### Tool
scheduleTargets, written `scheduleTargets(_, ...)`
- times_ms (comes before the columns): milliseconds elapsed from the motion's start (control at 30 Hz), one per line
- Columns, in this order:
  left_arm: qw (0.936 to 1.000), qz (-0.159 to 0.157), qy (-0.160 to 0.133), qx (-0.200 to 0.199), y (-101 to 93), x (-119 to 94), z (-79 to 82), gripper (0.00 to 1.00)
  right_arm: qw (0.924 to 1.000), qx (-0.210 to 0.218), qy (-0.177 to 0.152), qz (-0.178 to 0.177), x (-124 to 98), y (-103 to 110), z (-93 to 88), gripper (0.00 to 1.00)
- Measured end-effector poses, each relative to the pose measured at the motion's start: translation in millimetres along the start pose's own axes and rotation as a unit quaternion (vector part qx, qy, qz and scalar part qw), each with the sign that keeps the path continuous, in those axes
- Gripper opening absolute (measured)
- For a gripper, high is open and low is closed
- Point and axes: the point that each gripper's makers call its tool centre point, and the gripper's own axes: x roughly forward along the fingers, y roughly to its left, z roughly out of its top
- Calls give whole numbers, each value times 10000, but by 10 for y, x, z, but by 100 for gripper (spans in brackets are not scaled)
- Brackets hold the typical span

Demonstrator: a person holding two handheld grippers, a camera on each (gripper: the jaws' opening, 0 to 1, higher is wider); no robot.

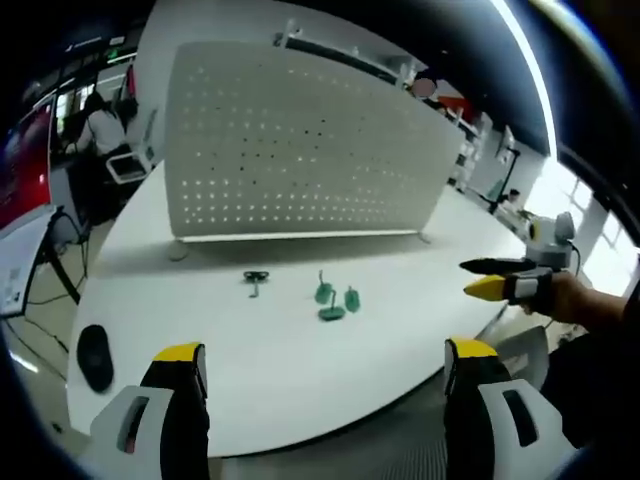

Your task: Insert the hook assembly into the mounting plate slot until the hook locks in place.

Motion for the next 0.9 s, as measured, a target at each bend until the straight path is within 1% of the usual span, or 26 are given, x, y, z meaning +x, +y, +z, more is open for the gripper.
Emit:
scheduleTargets(67,9999,38,-85,-73,13,-5,18,100,10000,23,-86,-43,-21,-38,35,83)
scheduleTargets(133,9999,68,-49,-126,31,-6,-5,100,9999,88,-108,-71,-30,-70,33,83)
scheduleTargets(200,9999,89,-9,-127,44,-4,-36,100,9998,141,-31,-133,-25,-107,-17,84)
scheduleTargets(300,9999,100,10,-119,43,-10,-50,100,9997,193,1,-130,-38,-117,-65,84)
scheduleTargets(467,9999,85,19,-119,37,0,-62,100,9996,241,56,-137,-56,-105,-106,84)
scheduleTargets(567,9999,78,-3,-134,25,13,-64,100,9996,231,121,-69,-47,-72,-137,85)
scheduleTargets(700,9999,50,-7,-152,-11,-6,-82,100,9999,-1,161,4,-51,-16,-125,81)
scheduleTargets(833,9998,62,43,-168,5,-39,-138,100,9999,5,161,36,-45,5,-130,80)
scheduleTargets(900,9996,87,20,-258,26,-67,-152,100,9999,33,147,32,-46,20,-137,79)
